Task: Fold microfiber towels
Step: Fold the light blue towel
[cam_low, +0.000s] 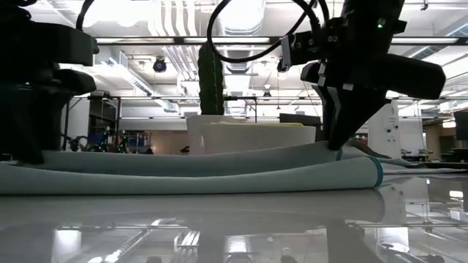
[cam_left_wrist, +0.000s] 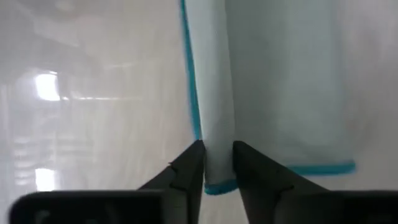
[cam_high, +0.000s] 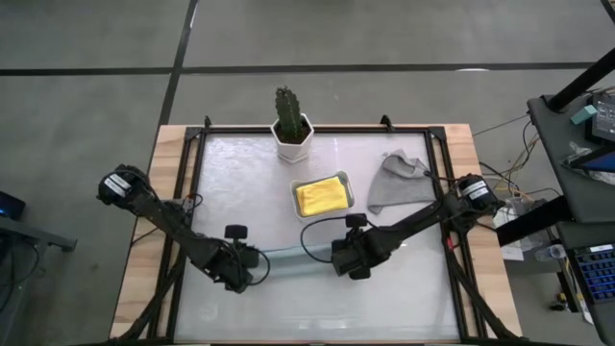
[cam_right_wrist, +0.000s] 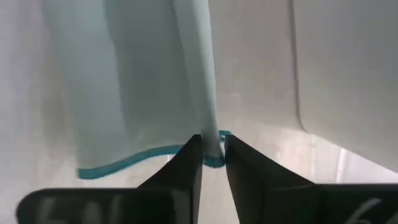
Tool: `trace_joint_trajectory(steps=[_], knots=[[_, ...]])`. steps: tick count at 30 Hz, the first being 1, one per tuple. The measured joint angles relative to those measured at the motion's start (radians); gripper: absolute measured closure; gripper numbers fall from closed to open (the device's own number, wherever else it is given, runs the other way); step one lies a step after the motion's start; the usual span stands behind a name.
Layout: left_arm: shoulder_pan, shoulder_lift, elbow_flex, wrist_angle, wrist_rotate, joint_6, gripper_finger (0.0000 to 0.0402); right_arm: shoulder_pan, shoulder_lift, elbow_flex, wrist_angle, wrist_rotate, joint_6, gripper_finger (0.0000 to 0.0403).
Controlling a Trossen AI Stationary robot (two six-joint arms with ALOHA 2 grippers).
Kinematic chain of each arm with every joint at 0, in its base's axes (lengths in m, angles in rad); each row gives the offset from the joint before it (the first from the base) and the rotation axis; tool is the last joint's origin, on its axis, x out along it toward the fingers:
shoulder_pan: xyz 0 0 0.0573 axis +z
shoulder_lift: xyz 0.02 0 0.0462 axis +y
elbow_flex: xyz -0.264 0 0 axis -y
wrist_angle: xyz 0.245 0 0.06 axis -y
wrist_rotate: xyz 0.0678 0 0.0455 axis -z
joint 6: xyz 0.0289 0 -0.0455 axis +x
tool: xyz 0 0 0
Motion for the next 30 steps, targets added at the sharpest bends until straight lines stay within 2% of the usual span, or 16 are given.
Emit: trace_joint_trajectory(steps=[8,16,19,23,27,30], knots=[[0.008,-0.001,0.0,-0.07,-0.028,-0.001,0.0258,-0.005,-0.022,0.002,-0.028,0.009,0.007,0.0333],[0.01,-0.022,0.0,-0.14,-0.034,0.0,0.0246,-0.006,-0.065,0.003,-0.058,0.029,0.01,0.0332],[0.009,-0.036,0.003,-0.093,-0.047,-0.002,0.0247,-0.003,-0.067,-0.002,0.033,0.059,0.029,0.0335],[0.001,-0.036,0.005,0.059,-0.12,0.0,0.0247,0.014,-0.062,-0.033,0.218,0.07,0.008,0.0344],[-0.006,-0.011,0.005,0.152,-0.158,-0.001,0.0247,0.034,-0.061,-0.116,0.437,0.122,-0.001,0.036],[-0.007,0.019,0.005,0.252,-0.166,0.0,0.0247,0.038,-0.061,-0.181,0.561,0.17,0.07,0.0376]])
